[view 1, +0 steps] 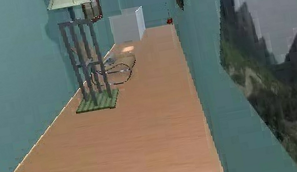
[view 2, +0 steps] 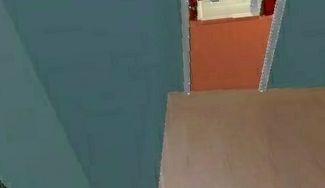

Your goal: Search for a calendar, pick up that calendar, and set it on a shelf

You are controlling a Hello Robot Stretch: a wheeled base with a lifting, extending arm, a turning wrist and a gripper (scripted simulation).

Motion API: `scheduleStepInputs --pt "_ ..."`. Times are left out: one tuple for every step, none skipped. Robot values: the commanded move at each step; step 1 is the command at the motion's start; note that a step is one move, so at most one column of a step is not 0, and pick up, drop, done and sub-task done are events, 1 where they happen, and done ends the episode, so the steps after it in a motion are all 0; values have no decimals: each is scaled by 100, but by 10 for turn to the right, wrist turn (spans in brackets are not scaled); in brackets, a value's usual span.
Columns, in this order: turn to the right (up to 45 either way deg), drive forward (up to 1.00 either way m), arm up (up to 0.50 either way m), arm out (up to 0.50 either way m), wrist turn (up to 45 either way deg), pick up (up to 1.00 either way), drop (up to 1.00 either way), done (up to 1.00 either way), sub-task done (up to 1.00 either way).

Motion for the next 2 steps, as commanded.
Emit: scheduleStepInputs --pt "0 100 0 0 0 0 0 0 0" --pt "0 100 0 0 0 0 0 0 0"
